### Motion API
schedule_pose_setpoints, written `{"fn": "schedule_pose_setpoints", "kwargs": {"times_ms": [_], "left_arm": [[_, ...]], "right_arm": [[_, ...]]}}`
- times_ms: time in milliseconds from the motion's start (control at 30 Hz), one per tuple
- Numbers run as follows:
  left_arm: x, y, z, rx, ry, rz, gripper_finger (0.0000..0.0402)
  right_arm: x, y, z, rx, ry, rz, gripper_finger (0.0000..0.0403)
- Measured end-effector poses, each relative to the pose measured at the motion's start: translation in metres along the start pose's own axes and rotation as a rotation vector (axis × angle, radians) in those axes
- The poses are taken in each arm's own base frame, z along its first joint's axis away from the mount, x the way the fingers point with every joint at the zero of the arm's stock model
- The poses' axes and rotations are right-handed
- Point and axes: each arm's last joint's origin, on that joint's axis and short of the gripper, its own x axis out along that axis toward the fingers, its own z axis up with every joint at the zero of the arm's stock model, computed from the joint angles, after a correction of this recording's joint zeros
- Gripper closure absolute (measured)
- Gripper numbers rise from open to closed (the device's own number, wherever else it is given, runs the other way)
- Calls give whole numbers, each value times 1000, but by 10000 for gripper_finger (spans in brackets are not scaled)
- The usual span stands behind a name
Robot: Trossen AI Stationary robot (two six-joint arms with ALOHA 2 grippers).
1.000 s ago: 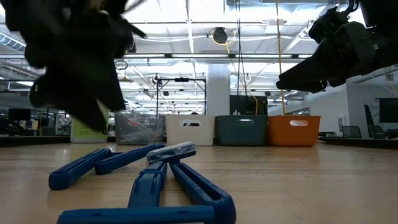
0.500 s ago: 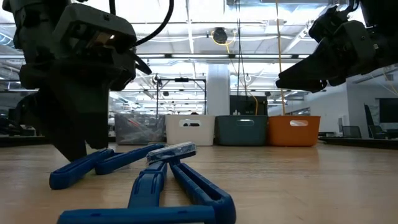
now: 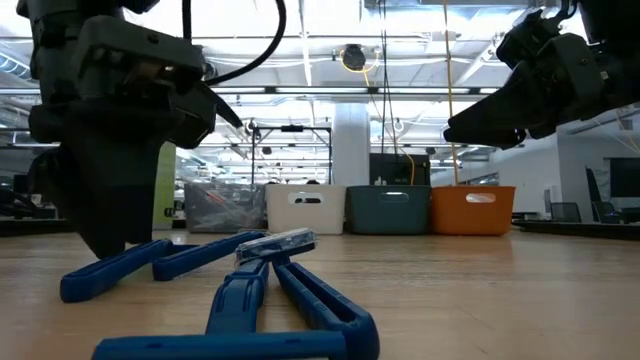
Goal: Pick & Place Travel size toiletries
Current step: Put the blue razor into the blue bin
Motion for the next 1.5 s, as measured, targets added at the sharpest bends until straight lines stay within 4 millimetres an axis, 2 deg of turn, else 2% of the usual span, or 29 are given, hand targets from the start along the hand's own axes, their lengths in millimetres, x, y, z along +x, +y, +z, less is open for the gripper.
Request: {"fn": "schedule_pose_setpoints", "kwargs": {"times_ms": [167,267,367,433,600,733,833,1067,1333,1500], "left_arm": [[-4,10,8,-21,9,73,177],[-10,22,15,-45,-47,170,177],[-18,33,24,-110,-93,239,176],[-26,36,28,-126,-107,223,176],[-46,34,34,-92,-178,159,176],[-49,33,33,-137,-192,137,176],[-53,23,32,-146,-203,96,176],[-37,9,33,-125,-205,109,176],[-8,9,34,-159,-176,184,176],[-6,9,32,-133,-186,201,176]], "right_arm": [[0,0,0,0,0,0,179],[0,0,0,0,-1,0,179],[0,0,0,2,-3,0,179],[0,0,0,2,-3,1,179],[0,0,0,1,-2,0,179],[0,0,0,0,1,0,179],[0,0,0,-1,0,-1,179],[1,-2,0,1,3,-14,179],[1,-2,0,9,2,-14,179],[1,-2,0,15,3,-13,179]]}}
